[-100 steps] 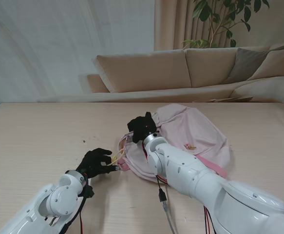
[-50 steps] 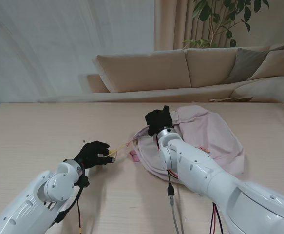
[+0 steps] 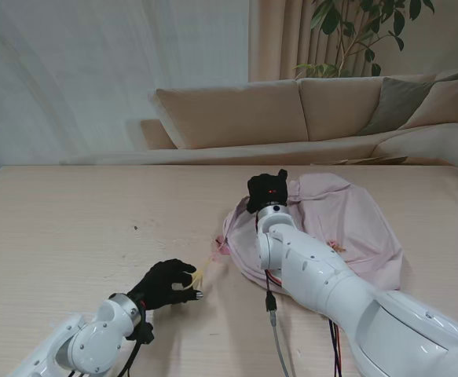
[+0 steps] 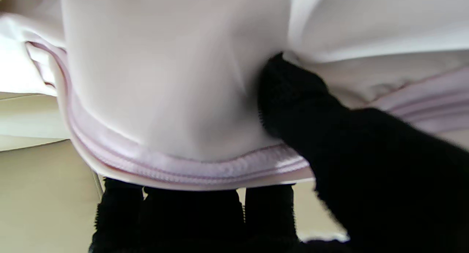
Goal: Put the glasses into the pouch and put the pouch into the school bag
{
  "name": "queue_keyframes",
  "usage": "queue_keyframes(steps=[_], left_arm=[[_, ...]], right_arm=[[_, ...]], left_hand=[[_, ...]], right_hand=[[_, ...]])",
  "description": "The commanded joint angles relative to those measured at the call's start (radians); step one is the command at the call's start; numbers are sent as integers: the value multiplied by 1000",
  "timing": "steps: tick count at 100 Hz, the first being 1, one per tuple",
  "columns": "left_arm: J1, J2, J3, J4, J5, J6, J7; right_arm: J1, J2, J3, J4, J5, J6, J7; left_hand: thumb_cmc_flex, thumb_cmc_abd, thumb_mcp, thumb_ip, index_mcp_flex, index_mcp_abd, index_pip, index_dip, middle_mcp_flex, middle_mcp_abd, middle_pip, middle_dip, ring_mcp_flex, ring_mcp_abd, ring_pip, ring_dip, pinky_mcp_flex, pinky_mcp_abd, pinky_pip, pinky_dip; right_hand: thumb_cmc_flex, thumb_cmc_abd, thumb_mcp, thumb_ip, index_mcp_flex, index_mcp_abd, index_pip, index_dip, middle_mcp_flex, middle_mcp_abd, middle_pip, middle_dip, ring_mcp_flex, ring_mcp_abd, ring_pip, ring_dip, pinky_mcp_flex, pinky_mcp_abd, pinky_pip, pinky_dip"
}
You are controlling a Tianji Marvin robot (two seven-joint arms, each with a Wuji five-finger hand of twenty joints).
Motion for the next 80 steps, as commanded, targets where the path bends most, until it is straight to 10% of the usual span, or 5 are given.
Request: queue_keyframes(steps=[1, 17, 23, 38, 80], left_arm=[[7, -18, -2, -21, 16, -4, -19], [-22, -21, -7, -6, -6, 18, -25], [-32, -25, -5, 8, -17, 27, -17], [-45, -27, 1, 31, -14, 28, -8], [-18, -32, -19, 12, -10, 36, 18]], right_arm=[[-11, 22, 3, -26, -11, 20, 37], [-40, 73, 22, -134, -41, 60, 128], [-55, 108, 34, -202, -58, 60, 192], [-77, 165, 64, -285, -116, -31, 217], [-83, 286, 53, -442, -297, -466, 301]], left_hand=[[-31, 19, -17, 13, 52, -15, 36, 21, 18, -1, 5, 11, 10, 7, 6, 0, 9, 26, 34, 17], [-25, 19, -8, 14, 50, -2, 36, 22, 14, 4, 5, 11, 3, 8, 9, 0, 6, 21, 34, 18], [-21, 14, -5, 13, 53, 4, 37, 22, 14, 6, 7, 12, 3, 11, 11, 0, 4, 21, 35, 20], [-25, 14, -2, 12, 54, 3, 37, 21, 15, 5, 8, 12, 3, 10, 13, 0, 4, 22, 38, 22], [-34, 17, 6, 10, 68, 10, 39, 22, 22, 8, 9, 12, 5, 12, 16, -1, -1, 23, 36, 24]], right_hand=[[23, 148, 57, 27, -35, -28, -15, 28, -2, 91, 107, 46, -26, -66, 15, -4, -38, 17, 2, 11], [-96, 257, -111, 15, -317, -3, -139, -38, -290, 20, 75, -32, -230, -86, -127, 87, -169, -15, -37, -19], [-159, 357, -116, 190, -499, 17, -270, 98, -604, -16, 50, -90, -431, -105, -197, 107, -275, -59, -67, -59], [-151, 353, -101, 209, -809, -45, -208, 27, -995, -91, 2, -141, -681, -180, -298, 80, -315, -94, -129, -107], [-148, 254, 9, 197, -914, -278, -312, -72, -1128, -271, -165, -224, -786, -294, -540, -41, -314, -126, -228, -158]])
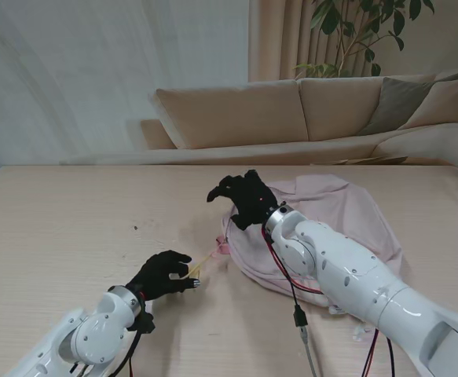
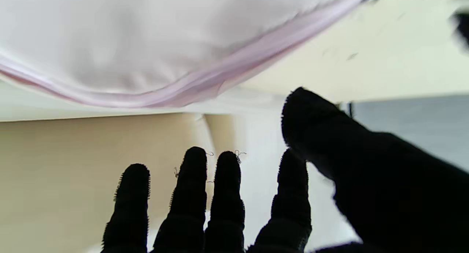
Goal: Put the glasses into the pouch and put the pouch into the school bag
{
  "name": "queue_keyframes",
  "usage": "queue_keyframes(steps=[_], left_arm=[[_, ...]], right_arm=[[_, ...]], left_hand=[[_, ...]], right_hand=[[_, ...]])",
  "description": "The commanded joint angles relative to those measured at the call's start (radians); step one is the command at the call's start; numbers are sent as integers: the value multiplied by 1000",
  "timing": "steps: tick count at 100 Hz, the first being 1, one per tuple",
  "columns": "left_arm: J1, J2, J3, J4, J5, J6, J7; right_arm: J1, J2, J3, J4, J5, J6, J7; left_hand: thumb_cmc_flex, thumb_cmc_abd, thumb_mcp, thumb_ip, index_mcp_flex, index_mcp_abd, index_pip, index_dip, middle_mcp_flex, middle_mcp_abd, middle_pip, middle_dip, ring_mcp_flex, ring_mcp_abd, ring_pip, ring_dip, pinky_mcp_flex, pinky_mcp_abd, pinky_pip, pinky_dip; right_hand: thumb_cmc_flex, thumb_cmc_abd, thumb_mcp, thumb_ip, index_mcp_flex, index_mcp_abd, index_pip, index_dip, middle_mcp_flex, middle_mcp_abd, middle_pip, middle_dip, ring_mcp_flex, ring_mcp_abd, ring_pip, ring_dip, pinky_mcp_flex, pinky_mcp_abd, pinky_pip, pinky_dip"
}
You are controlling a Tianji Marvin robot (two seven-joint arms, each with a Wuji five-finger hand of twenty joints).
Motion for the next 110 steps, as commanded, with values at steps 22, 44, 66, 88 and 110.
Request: queue_keyframes(steps=[22, 44, 66, 88, 110], left_arm=[[29, -3, -28, -33, 22, -3, -9], [35, -3, -43, -37, 28, -6, -5], [39, -2, -50, -39, 32, -8, -6], [31, 10, -79, -35, 56, -35, -54], [-13, 12, -102, -3, 60, -49, -65]], right_arm=[[80, 18, -121, 32, -20, -61, 93], [140, 8, -222, 88, -27, -72, 112], [194, -39, -323, 196, 24, -70, 131], [215, -117, -393, 326, 27, -36, -25], [180, -139, -315, 262, 70, 103, 10]], left_hand=[[-37, 17, 6, 11, 40, 0, 39, 25, 21, 7, 8, 11, 4, 0, 15, -2, -10, 22, 25, 22], [-36, 17, 7, 11, 41, 0, 39, 27, 21, 6, 7, 11, 5, 0, 15, -2, -10, 22, 24, 22], [-36, 17, 8, 11, 42, 2, 38, 28, 23, 8, 8, 11, 6, 1, 15, -2, -11, 21, 23, 21], [-40, 20, 6, 11, 36, -7, 38, 31, 21, 6, 6, 10, 7, -1, 15, -2, -9, 23, 23, 20], [-41, 22, 4, 11, 33, -8, 39, 34, 19, 6, 6, 11, 10, 0, 17, -2, -7, 24, 23, 20]], right_hand=[[69, -36, 134, 42, 12, -21, -61, -42, -11, -88, -69, -31, -69, -72, -88, -44, -14, -28, -69, -50], [70, -100, 147, 33, 71, -30, -65, -48, 28, -106, -85, -34, -68, -87, -104, -52, -16, -25, -112, -75], [-35, -110, 56, 5, 208, -57, -52, -38, 107, -109, -94, -33, -57, -85, -105, -53, -18, -22, -146, -97], [41, -76, 17, -188, 807, -65, 314, -120, 458, -56, -121, -26, 118, -103, -37, -16, -13, -6, 26, -13], [56, 32, 39, -150, 816, 38, 279, 75, 1034, 146, 92, 25, 601, 18, 224, 65, 149, 67, 110, 63]])
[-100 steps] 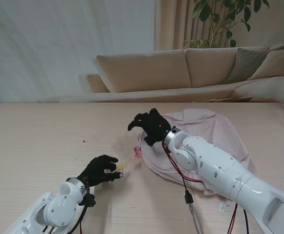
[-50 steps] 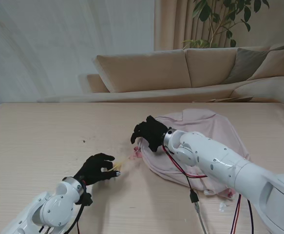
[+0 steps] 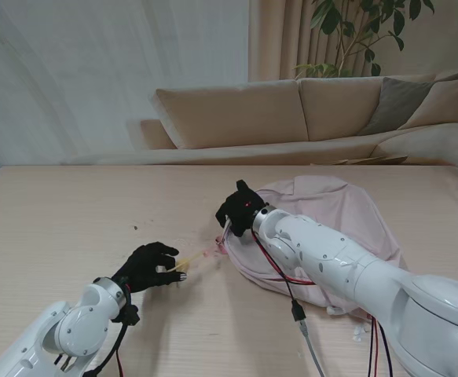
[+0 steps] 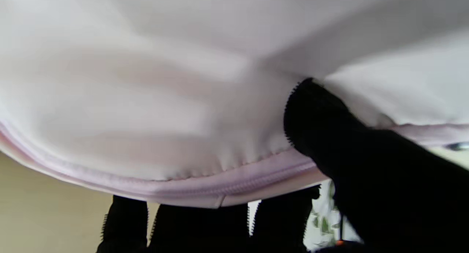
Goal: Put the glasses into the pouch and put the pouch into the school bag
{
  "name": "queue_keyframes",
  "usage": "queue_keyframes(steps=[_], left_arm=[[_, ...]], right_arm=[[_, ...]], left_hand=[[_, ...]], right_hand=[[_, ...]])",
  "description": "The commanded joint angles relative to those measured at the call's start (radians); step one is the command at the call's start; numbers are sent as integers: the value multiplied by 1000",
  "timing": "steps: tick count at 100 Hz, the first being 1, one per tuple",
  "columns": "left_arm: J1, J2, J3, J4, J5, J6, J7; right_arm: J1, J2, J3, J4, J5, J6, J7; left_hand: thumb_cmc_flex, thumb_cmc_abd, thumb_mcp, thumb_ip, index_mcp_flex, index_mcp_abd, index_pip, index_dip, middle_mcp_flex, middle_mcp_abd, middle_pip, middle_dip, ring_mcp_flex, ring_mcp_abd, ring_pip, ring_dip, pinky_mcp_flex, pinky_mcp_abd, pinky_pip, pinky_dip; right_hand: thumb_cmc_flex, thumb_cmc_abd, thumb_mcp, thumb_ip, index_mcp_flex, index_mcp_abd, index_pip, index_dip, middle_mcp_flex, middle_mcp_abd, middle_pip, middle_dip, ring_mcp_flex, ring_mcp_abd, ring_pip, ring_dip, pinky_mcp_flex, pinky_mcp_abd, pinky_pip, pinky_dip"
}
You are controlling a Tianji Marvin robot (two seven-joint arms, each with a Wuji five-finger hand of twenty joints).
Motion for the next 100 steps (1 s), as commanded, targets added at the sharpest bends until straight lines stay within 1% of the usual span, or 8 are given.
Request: queue_keyframes(steps=[1, 7, 18, 30, 43, 58, 72, 100], left_arm=[[-25, 1, -7, 15, -3, -1, -3], [-49, -3, -2, 37, -5, -2, 11], [-92, -10, 13, 74, -12, 12, 37], [-133, -17, 28, 108, -18, 28, 59], [-169, -26, 43, 134, -33, 39, 85], [-195, -39, 80, 150, -100, 45, 101], [-190, -32, 122, 147, -144, 33, 44], [-97, -19, 154, 61, -198, 25, -13]], right_arm=[[-13, -17, 20, -19, 18, 34, -2], [-24, -33, 43, -27, 39, 85, -4], [-39, -68, 81, -38, 79, 210, -21], [-46, -107, 119, -32, 126, 304, -54], [-43, -140, 140, -5, 159, 381, -86], [-38, -159, 143, 36, 181, 419, -94], [-33, -183, 144, 95, 205, 446, -112], [-16, -226, 145, 191, 244, 500, -136]], left_hand=[[-30, 23, 4, 11, 33, -18, 35, 23, 8, 6, 2, 11, 10, -1, 17, -1, -7, 23, 23, 20], [-31, 22, 4, 12, 32, -19, 37, 25, 7, 5, 3, 11, 13, -1, 19, 0, -4, 23, 25, 20], [-30, 21, 7, 12, 32, -17, 39, 27, 5, 6, 5, 12, 11, -2, 23, 2, -4, 24, 24, 20], [-30, 20, 9, 12, 20, -17, 34, 28, -1, 8, 4, 11, 8, -1, 24, 2, -3, 23, 25, 20], [-9, -8, 6, 0, -50, -26, 6, 20, -25, 6, 1, 11, 0, -7, 23, 2, -1, 21, 27, 21], [21, -17, 8, -8, -71, -22, -4, 8, -32, 6, 5, 12, -1, -7, 25, 4, 4, 20, 30, 24], [21, -1, 5, -7, -50, -7, 5, -2, -25, 7, 7, 12, 0, -6, 25, 3, 0, 19, 29, 24], [22, 13, 7, -1, -16, 24, 16, -17, -19, 16, 7, 11, -4, -2, 21, 2, -3, 19, 29, 26]], right_hand=[[47, 60, 23, 9, 58, 102, 90, 81, 111, 122, 177, 91, 104, 10, 88, 27, 26, 39, 34, 28], [54, 34, 61, -1, 68, 135, 93, 104, 138, 165, 241, 178, 160, 37, 188, 22, 71, 34, 58, 50], [65, -3, 108, -8, 90, 171, 102, 120, 166, 208, 275, 231, 200, 73, 262, 15, 113, 27, 88, 70], [75, -19, 124, -11, 102, 176, 106, 128, 182, 225, 286, 248, 216, 88, 281, 10, 134, 25, 99, 77], [70, -18, 125, -13, 93, 161, 104, 140, 176, 220, 287, 258, 208, 86, 287, 3, 140, 21, 107, 82], [77, -21, 126, -13, 90, 152, 104, 156, 170, 224, 289, 264, 201, 88, 293, -1, 131, 32, 105, 84], [85, -25, 125, -11, 97, 153, 103, 160, 175, 229, 291, 265, 203, 94, 297, -5, 140, 40, 107, 86], [99, -32, 122, -8, 103, 160, 104, 162, 172, 241, 294, 267, 201, 104, 307, -11, 149, 38, 111, 89]])
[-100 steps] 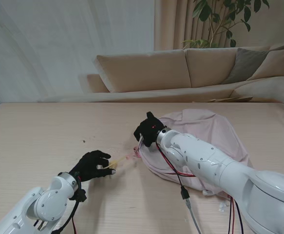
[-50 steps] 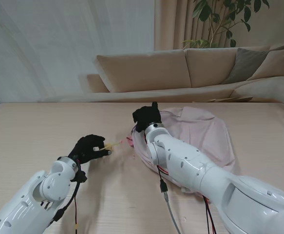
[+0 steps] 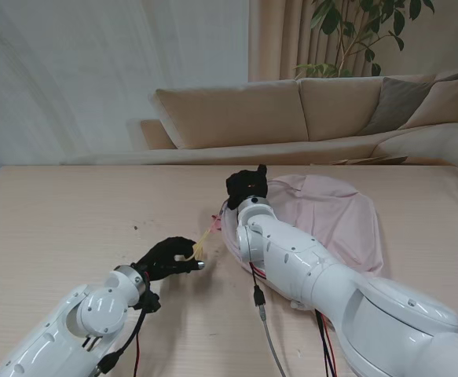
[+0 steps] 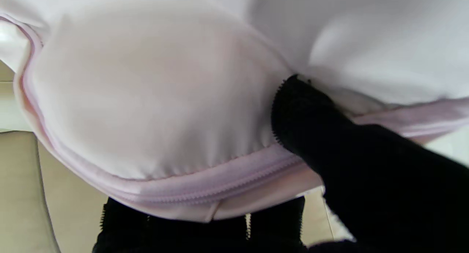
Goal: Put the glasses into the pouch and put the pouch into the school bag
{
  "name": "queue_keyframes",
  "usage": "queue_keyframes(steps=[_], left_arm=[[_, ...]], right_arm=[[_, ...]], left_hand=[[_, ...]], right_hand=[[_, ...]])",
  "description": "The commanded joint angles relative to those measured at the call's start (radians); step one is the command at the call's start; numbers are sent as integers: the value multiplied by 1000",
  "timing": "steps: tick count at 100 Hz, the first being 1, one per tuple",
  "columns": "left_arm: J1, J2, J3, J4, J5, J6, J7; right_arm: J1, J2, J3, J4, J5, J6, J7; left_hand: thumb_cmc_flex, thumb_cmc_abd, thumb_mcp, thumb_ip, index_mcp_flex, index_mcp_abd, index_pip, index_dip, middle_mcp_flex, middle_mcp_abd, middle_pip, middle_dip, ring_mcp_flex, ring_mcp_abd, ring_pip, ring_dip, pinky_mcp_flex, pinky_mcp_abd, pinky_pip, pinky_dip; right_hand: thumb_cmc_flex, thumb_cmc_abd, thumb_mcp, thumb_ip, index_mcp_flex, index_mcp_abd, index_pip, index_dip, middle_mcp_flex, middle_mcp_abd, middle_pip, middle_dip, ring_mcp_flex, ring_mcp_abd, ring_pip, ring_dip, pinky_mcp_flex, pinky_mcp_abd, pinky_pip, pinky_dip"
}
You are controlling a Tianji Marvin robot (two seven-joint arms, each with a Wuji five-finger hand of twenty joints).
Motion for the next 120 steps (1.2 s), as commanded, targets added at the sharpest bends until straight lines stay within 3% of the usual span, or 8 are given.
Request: queue_keyframes(steps=[1, 37, 61, 75, 80, 87, 101, 120], left_arm=[[51, -4, 7, -40, 10, -16, -25], [149, 1, 41, -136, -13, -36, -22], [154, 0, 35, -132, 10, -20, -12], [154, 2, -9, -135, 38, 4, -15], [151, 3, -20, -133, 37, 11, -20], [148, 4, -33, -127, 51, 11, -22], [148, 5, -53, -120, 74, 15, -18], [158, 2, -67, -127, 78, 18, -4]], right_arm=[[9, -10, -1, 30, 6, 7, 1], [5, -25, 4, 54, 18, 31, -17], [-18, 1, 19, 10, 16, 30, 3], [-47, 59, 45, -88, 11, 0, 71], [-56, 82, 53, -121, 7, -21, 92], [-68, 122, 62, -179, -15, -43, 131], [-86, 202, 83, -266, -93, -164, 159], [-89, 293, 100, -343, -213, -424, 167]], left_hand=[[5, 27, 6, -1, 37, -3, 26, -13, -17, -1, 6, 10, -14, -2, 0, 2, -6, 18, 20, 25], [13, 22, 3, -1, 45, -5, 27, -18, 1, -4, 9, 13, 5, 3, 7, 6, -3, 22, 18, 23], [13, 23, -2, -1, 38, -11, 23, -20, -2, -3, 6, 17, 6, 5, 10, 11, 1, 23, 18, 22], [15, 23, -3, 0, 39, -8, 25, -19, -2, 4, 7, 18, 3, 6, 10, 11, 2, 21, 19, 22], [18, 23, -2, 0, 37, -3, 25, -19, -5, 5, 6, 18, -1, 5, 9, 11, -3, 19, 18, 22], [15, 24, -4, -1, 37, -7, 25, -19, -5, -3, 7, 19, 1, 4, 10, 12, -2, 19, 20, 24], [14, 25, -5, -1, 38, -8, 25, -18, -4, -3, 7, 19, 2, 4, 10, 12, 0, 21, 21, 25], [12, 26, -6, -1, 37, -11, 25, -18, -4, -3, 7, 19, 2, 5, 10, 12, 0, 20, 21, 25]], right_hand=[[44, 24, 92, -6, 67, 39, 101, 56, 80, 138, 122, 67, 49, -31, 38, -8, 6, 20, 38, 26], [43, 24, 92, -5, 81, 49, 105, 47, 103, 140, 123, 72, 66, -29, 51, -17, 21, -5, 50, 33], [29, 74, 27, 10, 11, 47, 89, 8, 49, 97, 81, 21, 19, -50, -7, -1, -13, 10, 27, 27], [-11, 90, -80, 6, -264, 103, 31, -78, -261, 69, 20, -99, -210, -15, -129, 54, -143, 10, -11, 2], [-44, 140, -80, 56, -370, 129, -27, -63, -439, 44, 24, -87, -320, -20, -162, 60, -209, -8, -27, -14], [-87, 207, -89, 199, -502, 134, -99, 50, -631, 18, 18, -77, -444, -44, -202, 62, -268, -27, -49, -45], [-90, 192, -89, 203, -682, 33, -139, 14, -904, -33, -10, -92, -615, -92, -268, 39, -289, -30, -137, -98], [-51, 88, -1, 197, -690, -99, -202, -50, -972, -111, -66, -130, -677, -139, -371, -14, -289, -40, -166, -122]])
